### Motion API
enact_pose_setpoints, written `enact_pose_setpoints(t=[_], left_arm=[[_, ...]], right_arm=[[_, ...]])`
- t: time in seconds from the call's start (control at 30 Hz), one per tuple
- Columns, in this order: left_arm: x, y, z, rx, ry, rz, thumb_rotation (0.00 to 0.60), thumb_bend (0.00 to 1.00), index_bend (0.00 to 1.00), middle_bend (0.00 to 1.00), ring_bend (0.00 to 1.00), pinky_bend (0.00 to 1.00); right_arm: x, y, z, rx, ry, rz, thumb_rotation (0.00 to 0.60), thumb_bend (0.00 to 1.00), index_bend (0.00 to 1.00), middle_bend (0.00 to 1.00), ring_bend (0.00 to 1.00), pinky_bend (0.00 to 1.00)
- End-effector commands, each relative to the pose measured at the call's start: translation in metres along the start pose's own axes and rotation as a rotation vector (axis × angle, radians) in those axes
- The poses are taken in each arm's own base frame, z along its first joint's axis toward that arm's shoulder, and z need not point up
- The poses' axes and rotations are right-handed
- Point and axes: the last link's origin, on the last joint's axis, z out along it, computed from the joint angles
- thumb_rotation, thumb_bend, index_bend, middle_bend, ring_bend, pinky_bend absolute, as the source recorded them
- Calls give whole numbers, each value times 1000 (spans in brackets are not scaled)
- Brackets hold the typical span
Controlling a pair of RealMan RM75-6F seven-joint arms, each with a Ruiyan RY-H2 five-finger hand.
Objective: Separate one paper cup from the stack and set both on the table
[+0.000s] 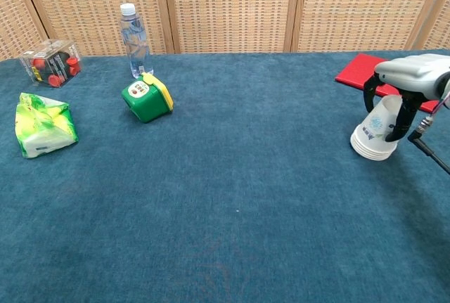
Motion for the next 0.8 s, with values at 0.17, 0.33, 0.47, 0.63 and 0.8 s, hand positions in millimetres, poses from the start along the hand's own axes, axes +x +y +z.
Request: enact_pose_setpoints(t=[0.17, 0.33, 0.47, 0.63, 0.8], left_arm=[[0, 0, 0, -2, 2, -4, 600, 185, 0, 0, 0, 0], [0, -1, 0, -1, 3, -8, 600, 185, 0, 0, 0, 0], [-1, 0, 0, -1, 1, -7, 600, 184, 0, 0, 0, 0], [-1, 0, 1, 0, 4, -13, 600, 185, 0, 0, 0, 0], [-4, -2, 2, 2, -8, -19, 600, 184, 0, 0, 0, 0]], right_arm=[[4, -4, -4, 11, 48, 28, 600, 163, 673, 553, 407, 629], [19, -8, -11, 46, 90, 163, 600, 167, 684, 566, 420, 654], [34, -14, -17, 84, 115, 248, 600, 167, 684, 565, 420, 655], [54, -27, -24, 123, 147, 341, 600, 167, 686, 566, 420, 655], [67, -46, -28, 161, 154, 432, 600, 167, 691, 567, 420, 655]])
